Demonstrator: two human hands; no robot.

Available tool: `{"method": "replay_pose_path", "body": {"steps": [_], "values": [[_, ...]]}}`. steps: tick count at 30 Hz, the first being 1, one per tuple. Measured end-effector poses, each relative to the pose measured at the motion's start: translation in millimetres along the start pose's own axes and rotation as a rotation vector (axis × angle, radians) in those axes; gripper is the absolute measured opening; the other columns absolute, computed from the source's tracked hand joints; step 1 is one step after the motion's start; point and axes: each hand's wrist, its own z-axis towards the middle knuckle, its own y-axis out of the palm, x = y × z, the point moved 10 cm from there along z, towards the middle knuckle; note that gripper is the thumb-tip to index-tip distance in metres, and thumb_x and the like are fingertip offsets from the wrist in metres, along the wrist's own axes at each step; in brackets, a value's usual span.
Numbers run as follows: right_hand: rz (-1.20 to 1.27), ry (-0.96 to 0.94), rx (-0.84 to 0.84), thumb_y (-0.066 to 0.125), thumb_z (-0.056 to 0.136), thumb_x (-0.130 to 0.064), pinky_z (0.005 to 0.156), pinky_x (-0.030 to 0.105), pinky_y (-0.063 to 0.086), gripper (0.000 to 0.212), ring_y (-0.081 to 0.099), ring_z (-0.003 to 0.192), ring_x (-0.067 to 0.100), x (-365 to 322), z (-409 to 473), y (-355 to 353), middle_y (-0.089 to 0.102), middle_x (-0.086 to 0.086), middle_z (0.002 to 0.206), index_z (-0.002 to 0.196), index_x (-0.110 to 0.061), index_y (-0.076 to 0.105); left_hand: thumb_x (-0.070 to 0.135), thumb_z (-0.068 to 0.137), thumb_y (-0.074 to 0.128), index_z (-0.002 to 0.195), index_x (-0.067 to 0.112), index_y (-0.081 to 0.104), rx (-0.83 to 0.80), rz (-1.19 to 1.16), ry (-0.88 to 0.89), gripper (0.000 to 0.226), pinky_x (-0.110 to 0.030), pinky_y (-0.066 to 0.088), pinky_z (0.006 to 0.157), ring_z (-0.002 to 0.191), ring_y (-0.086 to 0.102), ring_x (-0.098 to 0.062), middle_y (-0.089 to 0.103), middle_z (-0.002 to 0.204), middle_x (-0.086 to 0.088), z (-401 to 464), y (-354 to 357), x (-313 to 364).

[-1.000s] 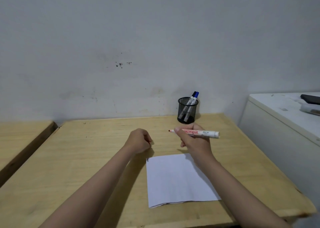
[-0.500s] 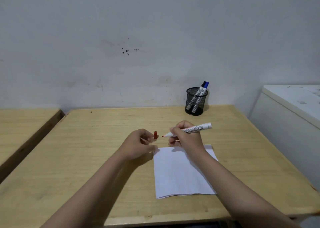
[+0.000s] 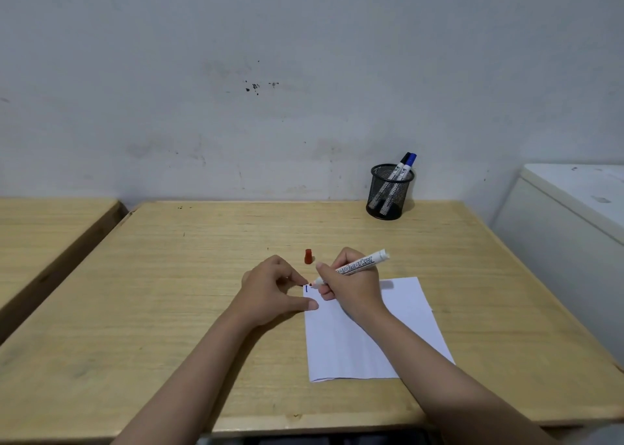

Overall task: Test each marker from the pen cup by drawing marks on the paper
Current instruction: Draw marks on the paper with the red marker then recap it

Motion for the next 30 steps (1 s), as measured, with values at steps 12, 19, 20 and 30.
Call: {"method": "replay_pose_path", "body": {"steps": [12, 19, 20, 30], "values": [[-0.039, -0.016, -0.02, 0.074, 0.077, -0.008, 0.047, 0.028, 0.051, 0.032, 0.067, 0.05, 0.019, 2.3, 3.3, 4.0, 0.066, 0.035, 0.072, 0.061, -0.009, 0.046, 0.07, 0.039, 0.07, 0.077, 0.035, 0.073, 0.049, 0.067, 0.048, 0.052, -0.044, 0.045, 0.091, 0.082, 0.056, 0.0, 0.059, 0.085, 0.014, 0.5, -2.9, -0.8], [-0.064, 0.012, -0.024, 0.071, 0.077, -0.006, 0.047, 0.026, 0.051, 0.028, 0.065, 0.049, 0.019, 4.0, 3.7, 4.5, 0.068, 0.03, 0.07, 0.063, -0.007, 0.046, 0.074, 0.04, 0.066, 0.081, 0.033, 0.075, 0.054, 0.116, 0.074, 0.059, -0.043, 0.043, 0.092, 0.086, 0.057, -0.001, 0.059, 0.084, 0.014, 1.5, -4.4, 0.8], [-0.068, 0.021, -0.028, 0.07, 0.076, -0.005, 0.047, 0.026, 0.051, 0.027, 0.065, 0.048, 0.02, 4.3, 3.9, 4.9, 0.068, 0.027, 0.067, 0.063, -0.007, 0.046, 0.074, 0.04, 0.066, 0.081, 0.033, 0.075, 0.053, 0.12, 0.078, 0.059, -0.043, 0.043, 0.092, 0.086, 0.057, 0.0, 0.059, 0.084, 0.014, 1.5, -4.4, 1.3], [0.019, 0.03, 0.014, 0.068, 0.075, -0.001, 0.043, 0.027, 0.047, 0.028, 0.061, 0.043, 0.019, 4.2, 1.8, -2.9, 0.065, 0.011, 0.049, 0.062, -0.007, 0.044, 0.074, 0.041, 0.066, 0.08, 0.035, 0.074, 0.052, 0.142, 0.113, 0.056, -0.039, 0.042, 0.089, 0.086, 0.054, 0.002, 0.058, 0.085, 0.016, 3.7, -4.0, 1.2]]}}
